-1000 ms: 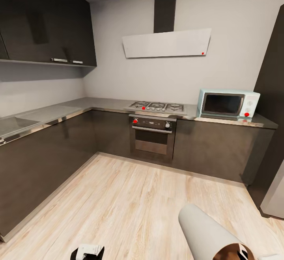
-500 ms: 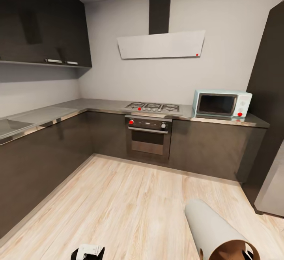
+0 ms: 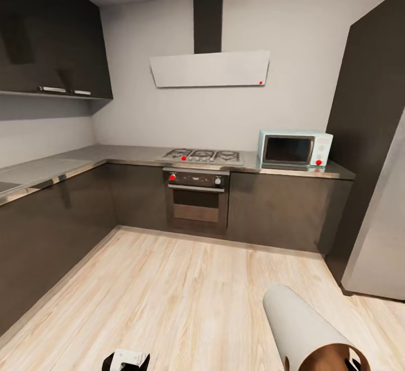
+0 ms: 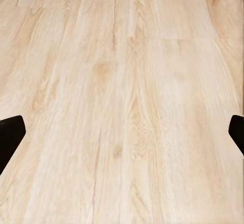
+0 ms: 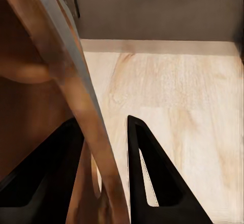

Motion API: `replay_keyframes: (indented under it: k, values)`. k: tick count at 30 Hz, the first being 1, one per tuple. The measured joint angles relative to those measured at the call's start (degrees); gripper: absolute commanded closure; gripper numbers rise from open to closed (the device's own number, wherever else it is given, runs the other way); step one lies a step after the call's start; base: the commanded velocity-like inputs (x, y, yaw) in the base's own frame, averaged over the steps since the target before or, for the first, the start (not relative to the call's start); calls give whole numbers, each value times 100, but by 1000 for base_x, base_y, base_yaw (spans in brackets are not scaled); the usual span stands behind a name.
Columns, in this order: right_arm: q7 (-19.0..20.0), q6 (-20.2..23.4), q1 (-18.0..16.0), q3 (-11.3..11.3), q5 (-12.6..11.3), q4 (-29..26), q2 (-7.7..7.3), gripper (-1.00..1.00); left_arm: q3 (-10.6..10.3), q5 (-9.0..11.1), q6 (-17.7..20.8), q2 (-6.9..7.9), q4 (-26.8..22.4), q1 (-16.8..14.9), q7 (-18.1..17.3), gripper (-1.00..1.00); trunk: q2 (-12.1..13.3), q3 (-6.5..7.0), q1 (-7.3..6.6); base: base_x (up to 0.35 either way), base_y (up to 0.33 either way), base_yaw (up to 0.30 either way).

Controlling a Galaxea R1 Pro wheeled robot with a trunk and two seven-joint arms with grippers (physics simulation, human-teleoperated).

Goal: Put the three can of soda from the living room inside the tash can in the kitchen.

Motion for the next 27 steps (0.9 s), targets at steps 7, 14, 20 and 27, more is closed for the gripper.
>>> replay_keyframes:
  k: [7, 14, 20, 27]
  values:
    - [-19, 138, -1, -112, -27, -4, -5, 100, 1, -25, 0, 0, 0, 0, -2, -100, 0, 35, 0, 0, 0, -164]
    - [-16, 616, 0, -142, -22, 4, -25, 100, 1, -27, 0, 2, -1, 0, -7, -100, 0, 27, 0, 0, 0, -83]
    - [54, 1390, -6, -115, 6, -10, -59, 100, 1, -28, -1, 4, 0, 0, -8, -100, 0, 3, 0, 0, 0, -194]
    - [73, 1516, -8, -127, -6, -18, -61, 100, 1, -28, -1, 5, 0, 0, -9, -100, 0, -22, 0, 1, 0, -215]
